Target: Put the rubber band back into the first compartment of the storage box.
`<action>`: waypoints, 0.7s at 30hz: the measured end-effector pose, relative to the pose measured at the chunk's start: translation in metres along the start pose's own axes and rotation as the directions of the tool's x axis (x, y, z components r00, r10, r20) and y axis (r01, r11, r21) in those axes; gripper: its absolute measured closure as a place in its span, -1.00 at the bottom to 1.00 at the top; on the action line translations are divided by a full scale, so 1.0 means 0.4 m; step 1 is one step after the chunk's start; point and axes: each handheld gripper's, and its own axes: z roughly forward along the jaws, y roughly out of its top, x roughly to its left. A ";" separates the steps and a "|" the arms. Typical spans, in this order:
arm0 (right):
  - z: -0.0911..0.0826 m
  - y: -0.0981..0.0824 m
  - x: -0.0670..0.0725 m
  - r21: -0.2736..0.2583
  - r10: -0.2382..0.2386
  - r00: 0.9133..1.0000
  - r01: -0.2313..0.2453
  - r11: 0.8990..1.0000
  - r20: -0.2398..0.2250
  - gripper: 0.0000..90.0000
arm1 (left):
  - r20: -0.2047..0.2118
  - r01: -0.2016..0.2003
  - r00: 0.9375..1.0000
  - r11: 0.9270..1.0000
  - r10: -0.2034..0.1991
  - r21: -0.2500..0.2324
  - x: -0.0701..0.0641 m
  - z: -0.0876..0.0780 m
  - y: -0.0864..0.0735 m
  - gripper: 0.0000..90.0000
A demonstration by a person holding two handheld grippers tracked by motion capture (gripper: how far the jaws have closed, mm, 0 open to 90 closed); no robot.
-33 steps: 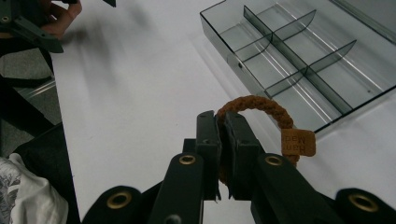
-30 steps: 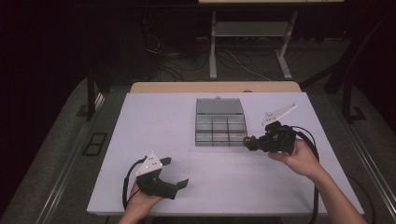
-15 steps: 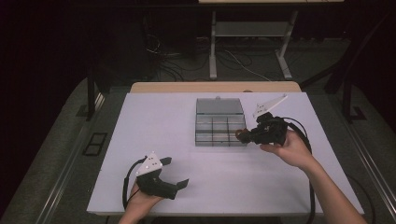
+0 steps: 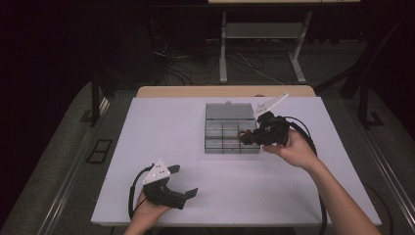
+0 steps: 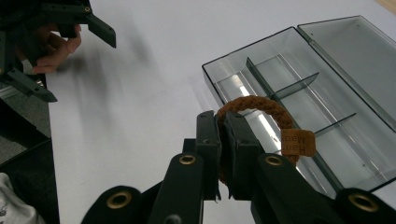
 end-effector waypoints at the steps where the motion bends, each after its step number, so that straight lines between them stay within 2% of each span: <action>1: 0.003 0.004 -0.001 0.001 -0.003 1.000 0.003 1.000 0.000 0.88 | 0.000 0.000 1.000 1.000 0.000 0.000 0.000 0.000 0.000 -1.00; 21: 0.065 0.070 -0.006 0.018 -0.029 1.000 0.029 0.999 0.011 0.88 | 0.006 0.000 1.000 1.000 0.000 -0.003 -0.001 0.001 0.000 -1.00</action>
